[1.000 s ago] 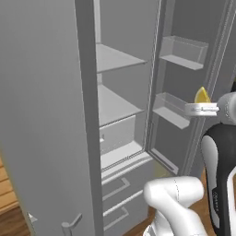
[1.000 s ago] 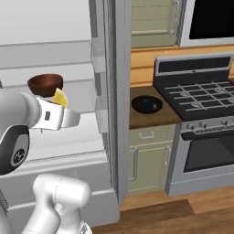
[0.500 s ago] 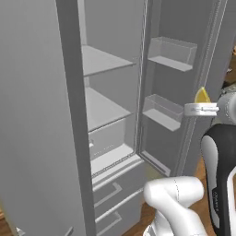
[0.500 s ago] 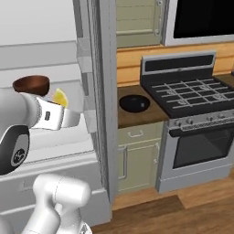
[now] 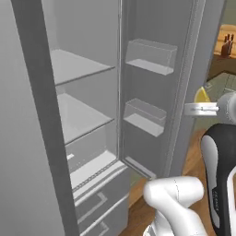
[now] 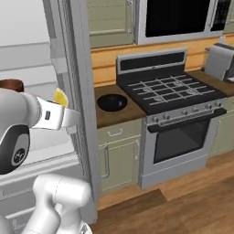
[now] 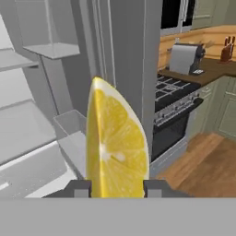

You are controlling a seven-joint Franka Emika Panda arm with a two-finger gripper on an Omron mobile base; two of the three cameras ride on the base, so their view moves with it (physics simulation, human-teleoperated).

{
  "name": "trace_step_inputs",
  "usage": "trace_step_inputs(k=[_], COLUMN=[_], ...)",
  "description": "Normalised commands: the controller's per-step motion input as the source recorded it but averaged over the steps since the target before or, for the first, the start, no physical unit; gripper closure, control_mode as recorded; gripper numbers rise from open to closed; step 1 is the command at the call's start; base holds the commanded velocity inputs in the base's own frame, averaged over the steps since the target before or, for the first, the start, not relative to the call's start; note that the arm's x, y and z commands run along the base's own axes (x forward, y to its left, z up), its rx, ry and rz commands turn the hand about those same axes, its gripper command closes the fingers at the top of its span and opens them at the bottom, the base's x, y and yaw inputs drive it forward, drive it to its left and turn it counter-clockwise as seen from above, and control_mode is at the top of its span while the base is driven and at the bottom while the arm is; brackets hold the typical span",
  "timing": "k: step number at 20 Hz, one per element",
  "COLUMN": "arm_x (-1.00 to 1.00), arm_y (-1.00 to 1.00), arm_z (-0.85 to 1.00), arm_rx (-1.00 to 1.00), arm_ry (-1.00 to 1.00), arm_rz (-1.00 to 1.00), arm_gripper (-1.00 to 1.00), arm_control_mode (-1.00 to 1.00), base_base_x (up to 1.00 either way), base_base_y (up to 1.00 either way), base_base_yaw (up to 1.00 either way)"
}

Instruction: Grab a lemon wedge from the fridge and one ice cube from the ice bowl, and put them in the glass of lemonade.

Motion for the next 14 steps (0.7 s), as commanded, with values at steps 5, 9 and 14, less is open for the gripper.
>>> trace_step_inputs(k=[5,9,14], arm_x=[0.00,0.00,0.00], arm_y=[0.00,0.00,0.00], arm_z=[0.00,0.00,0.00], arm_rx=[0.00,0.00,0.00], arm_ry=[0.00,0.00,0.00], arm_rz=[0.00,0.00,0.00], arm_gripper=[1.00,1.00,1.00], arm_control_mode=[1.00,1.00,1.00], base_base_x=[-0.12,-0.09,-0.05], base_base_y=[0.29,0.26,0.11], base_base_yaw=[-0.64,-0.64,-0.65])
